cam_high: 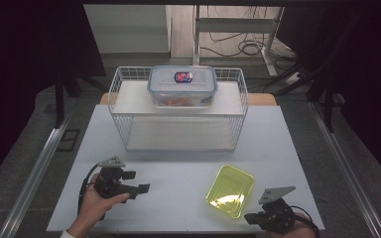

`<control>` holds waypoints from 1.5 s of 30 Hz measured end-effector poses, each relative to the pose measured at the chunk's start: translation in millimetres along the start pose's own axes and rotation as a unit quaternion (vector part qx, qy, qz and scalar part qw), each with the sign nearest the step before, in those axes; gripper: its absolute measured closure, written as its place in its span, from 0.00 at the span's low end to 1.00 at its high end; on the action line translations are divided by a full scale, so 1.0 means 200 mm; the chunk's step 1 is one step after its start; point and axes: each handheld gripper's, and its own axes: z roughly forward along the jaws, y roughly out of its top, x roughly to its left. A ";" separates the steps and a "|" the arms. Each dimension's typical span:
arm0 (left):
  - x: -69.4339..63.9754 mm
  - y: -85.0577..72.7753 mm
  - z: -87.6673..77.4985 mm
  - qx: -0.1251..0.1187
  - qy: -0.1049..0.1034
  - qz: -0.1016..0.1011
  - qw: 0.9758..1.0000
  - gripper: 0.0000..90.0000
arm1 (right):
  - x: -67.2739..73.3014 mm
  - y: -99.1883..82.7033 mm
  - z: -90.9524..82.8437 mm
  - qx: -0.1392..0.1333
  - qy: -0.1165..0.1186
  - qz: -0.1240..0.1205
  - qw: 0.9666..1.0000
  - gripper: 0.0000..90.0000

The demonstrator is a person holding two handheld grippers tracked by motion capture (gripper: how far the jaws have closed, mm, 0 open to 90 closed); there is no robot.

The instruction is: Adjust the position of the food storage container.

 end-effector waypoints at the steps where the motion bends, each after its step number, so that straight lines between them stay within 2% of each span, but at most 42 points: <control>1: 0.00 0.00 0.00 0.000 0.000 0.000 1.000 0.22 | 0.01 0.01 0.01 0.000 0.001 -0.002 1.000 0.99; 9: 0.01 0.00 0.00 -0.005 0.006 -0.004 1.000 0.22 | 0.06 0.09 0.09 0.013 -0.010 -0.015 1.000 0.99; 16: 0.01 0.00 0.01 -0.005 0.007 -0.004 1.000 0.22 | 0.13 0.22 0.19 0.022 -0.031 -0.033 0.999 0.99; 17: 0.01 -0.01 0.01 -0.004 0.008 -0.004 1.000 0.23 | 0.15 0.26 0.23 0.020 -0.032 -0.036 0.999 0.99; 18: 0.01 -0.01 0.01 -0.004 0.008 -0.004 1.000 0.23 | 0.15 0.26 0.23 0.020 -0.032 -0.036 0.999 0.99; 21: 0.02 -0.01 0.02 -0.005 0.008 -0.006 1.000 0.23 | 0.18 0.32 0.31 0.018 -0.039 -0.034 0.998 0.99; 27: 0.03 -0.01 0.03 -0.002 0.006 -0.009 1.000 0.23 | 0.21 0.35 0.37 0.011 -0.041 -0.040 0.998 0.99; 30: 0.02 -0.01 0.03 -0.003 0.006 -0.009 1.000 0.23 | 0.22 0.35 0.34 0.003 -0.033 -0.036 0.999 0.99; 31: 0.02 -0.01 0.02 -0.004 0.006 -0.010 1.000 0.23 | 0.23 0.35 0.28 -0.015 -0.013 -0.027 0.999 0.99; 32: 0.02 -0.01 0.02 -0.005 0.007 -0.010 1.000 0.23 | 0.23 0.35 0.28 -0.015 -0.013 -0.027 0.999 0.99; 33: 0.03 -0.01 0.02 -0.005 0.008 -0.011 1.000 0.23 | 0.24 0.35 0.20 -0.039 -0.019 -0.027 0.999 0.99; 34: 0.03 -0.01 0.02 -0.005 0.008 -0.011 1.000 0.23 | 0.24 0.35 0.20 -0.039 -0.019 -0.027 0.999 0.99; 35: 0.03 -0.02 0.02 -0.005 0.008 -0.011 1.000 0.23 | 0.23 0.35 0.16 -0.048 -0.028 -0.027 0.998 0.99; 36: 0.03 -0.02 0.02 -0.004 0.008 -0.012 1.000 0.23 | 0.22 0.36 0.12 -0.057 -0.035 -0.024 0.997 0.99; 37: 0.03 -0.02 0.02 -0.005 0.008 -0.012 1.000 0.23 | 0.18 0.35 0.05 -0.072 -0.048 -0.012 0.996 0.99; 38: 0.02 -0.02 0.03 -0.004 0.008 -0.013 1.000 0.23 | 0.18 0.35 0.05 -0.072 -0.048 -0.012 0.996 0.99; 39: 0.03 -0.02 0.03 -0.003 0.008 -0.011 1.000 0.23 | 0.11 0.33 0.00 -0.084 -0.062 0.007 0.994 0.99; 40: 0.03 -0.02 0.03 -0.003 0.008 -0.011 1.000 0.23 | 0.11 0.33 0.00 -0.084 -0.062 0.007 0.994 0.99; 41: 0.03 -0.02 0.03 -0.002 0.008 -0.011 1.000 0.23 | 0.07 0.32 -0.02 -0.091 -0.070 0.018 0.993 0.99; 42: 0.03 -0.02 0.03 -0.001 0.008 -0.012 1.000 0.23 | 0.00 0.30 -0.05 -0.095 -0.090 0.034 0.991 0.99; 43: 0.03 -0.02 0.03 -0.001 0.007 -0.011 1.000 0.23 | -0.04 0.29 -0.06 -0.095 -0.100 0.046 0.989 0.99; 45: 0.03 -0.02 0.04 0.001 0.007 -0.011 1.000 0.23 | -0.20 0.19 -0.09 -0.096 -0.121 0.101 0.983 0.99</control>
